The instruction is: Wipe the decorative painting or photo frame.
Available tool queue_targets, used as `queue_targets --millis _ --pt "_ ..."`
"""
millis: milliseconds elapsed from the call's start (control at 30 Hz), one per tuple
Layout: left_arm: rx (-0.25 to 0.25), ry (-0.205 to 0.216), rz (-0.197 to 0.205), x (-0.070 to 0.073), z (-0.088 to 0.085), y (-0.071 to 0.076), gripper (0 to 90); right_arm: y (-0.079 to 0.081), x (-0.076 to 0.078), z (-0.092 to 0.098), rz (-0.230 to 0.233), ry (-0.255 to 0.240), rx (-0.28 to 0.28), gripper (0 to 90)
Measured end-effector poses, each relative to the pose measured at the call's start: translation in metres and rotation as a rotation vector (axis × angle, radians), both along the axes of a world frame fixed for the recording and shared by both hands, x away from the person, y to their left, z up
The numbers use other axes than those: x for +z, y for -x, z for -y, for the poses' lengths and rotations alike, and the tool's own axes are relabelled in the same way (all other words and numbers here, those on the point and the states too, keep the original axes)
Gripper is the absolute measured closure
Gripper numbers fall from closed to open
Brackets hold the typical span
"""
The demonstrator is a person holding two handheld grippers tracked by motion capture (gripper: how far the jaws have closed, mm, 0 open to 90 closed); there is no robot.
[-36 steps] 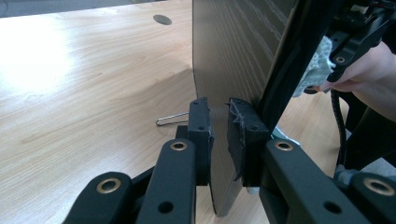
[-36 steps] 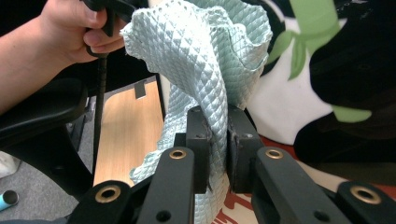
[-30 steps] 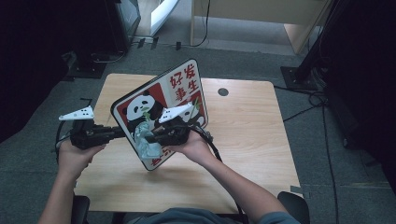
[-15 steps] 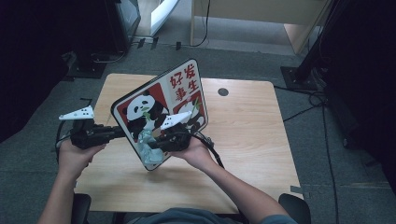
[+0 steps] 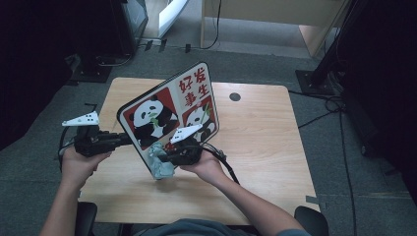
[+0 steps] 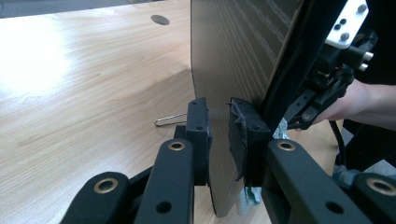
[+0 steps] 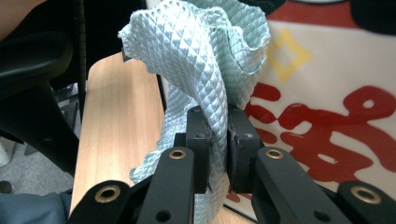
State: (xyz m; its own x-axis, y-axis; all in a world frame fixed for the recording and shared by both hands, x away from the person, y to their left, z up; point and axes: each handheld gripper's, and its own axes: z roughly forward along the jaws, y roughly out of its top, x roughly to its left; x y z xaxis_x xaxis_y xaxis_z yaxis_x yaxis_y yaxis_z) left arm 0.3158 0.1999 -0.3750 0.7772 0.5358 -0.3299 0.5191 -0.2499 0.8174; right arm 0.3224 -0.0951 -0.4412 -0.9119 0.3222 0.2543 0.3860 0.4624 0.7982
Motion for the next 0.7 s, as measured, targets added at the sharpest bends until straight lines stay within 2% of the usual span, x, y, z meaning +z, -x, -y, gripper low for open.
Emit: queue_targets --millis 100,500,700 --pt "0.001 0.002 -0.002 0.000 0.000 0.000 78.5 0.001 -0.005 0.001 0.010 0.001 0.006 81.9" --pt "-0.005 0.004 -0.002 -0.001 -0.001 -0.002 78.3 0.004 -0.022 0.003 -0.001 0.019 0.005 81.9" --pt "-0.009 0.008 -0.003 -0.001 -0.001 -0.003 78.1 0.007 -0.028 0.004 -0.003 0.060 0.003 81.9"
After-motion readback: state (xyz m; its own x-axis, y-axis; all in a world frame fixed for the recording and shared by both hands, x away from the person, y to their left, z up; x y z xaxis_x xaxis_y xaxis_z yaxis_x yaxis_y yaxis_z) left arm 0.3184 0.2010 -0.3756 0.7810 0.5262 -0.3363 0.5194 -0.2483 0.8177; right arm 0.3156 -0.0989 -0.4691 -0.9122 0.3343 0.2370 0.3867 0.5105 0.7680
